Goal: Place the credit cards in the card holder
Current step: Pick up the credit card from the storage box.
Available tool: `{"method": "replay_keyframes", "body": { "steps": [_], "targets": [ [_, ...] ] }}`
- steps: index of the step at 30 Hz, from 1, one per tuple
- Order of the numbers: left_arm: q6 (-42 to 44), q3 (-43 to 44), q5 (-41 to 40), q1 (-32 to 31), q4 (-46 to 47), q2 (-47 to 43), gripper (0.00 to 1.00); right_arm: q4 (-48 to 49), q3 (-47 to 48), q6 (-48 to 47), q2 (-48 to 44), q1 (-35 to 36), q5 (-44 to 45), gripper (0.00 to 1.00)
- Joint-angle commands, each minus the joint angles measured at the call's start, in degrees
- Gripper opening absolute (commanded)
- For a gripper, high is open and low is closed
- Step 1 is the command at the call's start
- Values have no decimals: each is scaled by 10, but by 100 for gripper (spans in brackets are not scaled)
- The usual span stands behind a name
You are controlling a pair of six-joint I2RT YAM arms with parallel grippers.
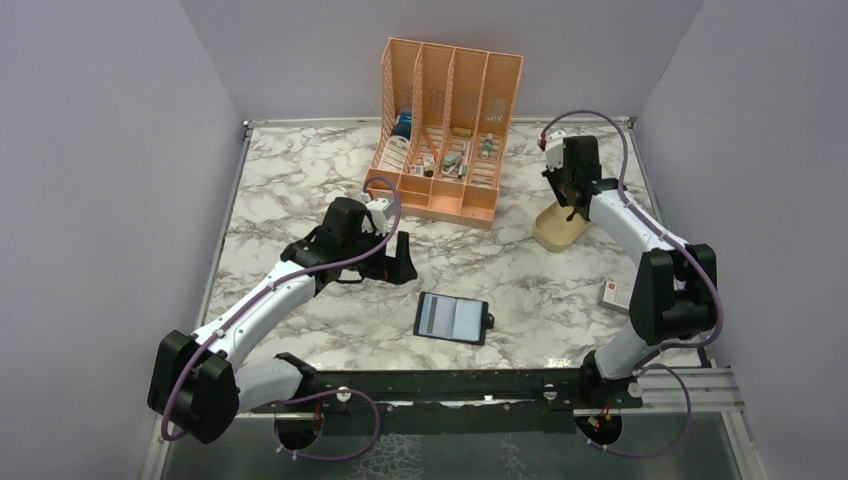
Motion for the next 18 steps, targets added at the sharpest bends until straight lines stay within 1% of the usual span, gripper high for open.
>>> {"method": "replay_keyframes", "body": {
  "steps": [1,5,7,11,14,18],
  "targets": [
    [-12,-7,16,3,10,-13,91,-58,34,119,-44,0,-62,1],
    [-43,-9,50,3,37,-12,86,-106,51,222,-57,0,-80,1],
    [-61,-6,63,3,48,-12,85,-134,56,274,-68,0,-104,1],
    [-104,-7,89,3,70,-18,79,-135,22,353,-123,0,-227,1],
    [-148,-8,105,3,81,-25,72,-87,-37,401,-189,0,-336,1],
    [-213,-15,132,3,110,-47,68,-34,-106,481,-273,2,-443,1]
  ]
}}
